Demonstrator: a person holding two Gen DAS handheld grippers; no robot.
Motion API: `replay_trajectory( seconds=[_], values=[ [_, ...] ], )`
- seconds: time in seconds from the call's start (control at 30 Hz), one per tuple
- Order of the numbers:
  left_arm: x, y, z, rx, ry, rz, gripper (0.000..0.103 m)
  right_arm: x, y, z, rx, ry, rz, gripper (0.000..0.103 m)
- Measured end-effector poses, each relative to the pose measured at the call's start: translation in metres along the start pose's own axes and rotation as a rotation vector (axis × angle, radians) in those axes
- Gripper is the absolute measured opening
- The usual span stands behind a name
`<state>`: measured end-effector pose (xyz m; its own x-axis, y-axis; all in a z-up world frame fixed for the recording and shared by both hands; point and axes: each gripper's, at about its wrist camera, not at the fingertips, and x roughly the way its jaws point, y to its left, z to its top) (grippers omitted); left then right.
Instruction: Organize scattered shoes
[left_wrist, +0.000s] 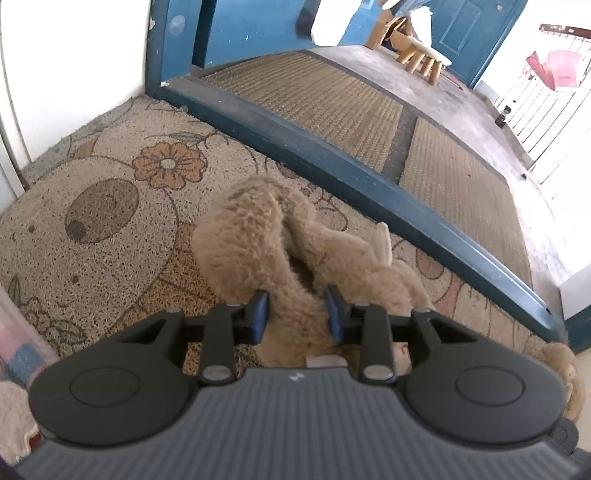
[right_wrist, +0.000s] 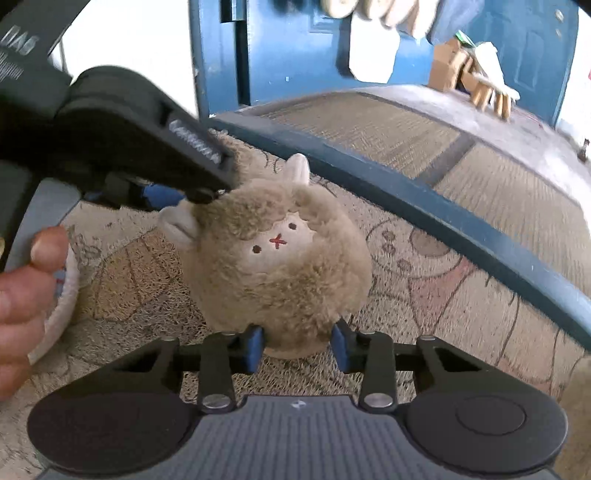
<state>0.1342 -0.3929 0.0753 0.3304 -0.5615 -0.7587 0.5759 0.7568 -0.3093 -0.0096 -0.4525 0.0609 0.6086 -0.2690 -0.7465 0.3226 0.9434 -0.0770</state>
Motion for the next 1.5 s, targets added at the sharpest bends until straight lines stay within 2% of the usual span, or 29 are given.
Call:
replay_trajectory(
  seconds=[0.13,0.23,0.33,0.4,0.53,0.6,0.7,0.9,1.1,1.3,1.5],
  values=[
    [-0.005,-0.003,-0.004,0.020,-0.013,0.021,0.040,0.001,-0.002,-0.003,0.008,-0.001,-0.009,0.043],
    [-0.011,-0.004,-0.003,0.036,-0.023,0.051,0.053,-0.003,-0.003,-0.008,0.024,0.006,-0.007,0.043],
    [-0.018,-0.001,-0.003,0.002,-0.020,0.071,0.068,-0.010,-0.003,-0.013,0.048,0.011,0.000,0.046],
    [-0.026,0.000,-0.005,-0.022,-0.022,0.083,0.087,-0.020,-0.003,-0.017,0.052,0.005,0.001,0.053],
    [-0.049,-0.012,-0.023,-0.003,-0.034,0.118,0.093,-0.039,-0.005,-0.026,0.039,0.000,-0.013,0.061],
    [-0.055,-0.019,-0.030,0.012,-0.039,0.127,0.101,-0.045,-0.009,-0.030,0.049,0.002,-0.023,0.062],
    [-0.065,-0.040,-0.049,0.044,-0.029,0.114,0.101,-0.055,-0.021,-0.038,0.086,0.005,-0.042,0.064],
    [-0.068,-0.059,-0.063,0.047,0.025,0.069,0.103,-0.072,-0.041,-0.057,0.148,0.030,-0.069,0.065],
    [-0.059,-0.058,-0.065,0.006,0.065,0.092,0.103,-0.083,-0.051,-0.065,0.161,0.038,-0.074,0.069],
    [-0.058,-0.049,-0.067,0.007,0.092,0.137,0.103,-0.089,-0.049,-0.068,0.180,0.044,-0.053,0.083],
    [-0.065,-0.045,-0.070,0.009,0.109,0.156,0.103,-0.088,-0.026,-0.074,0.138,0.080,0.015,0.091]
  ],
)
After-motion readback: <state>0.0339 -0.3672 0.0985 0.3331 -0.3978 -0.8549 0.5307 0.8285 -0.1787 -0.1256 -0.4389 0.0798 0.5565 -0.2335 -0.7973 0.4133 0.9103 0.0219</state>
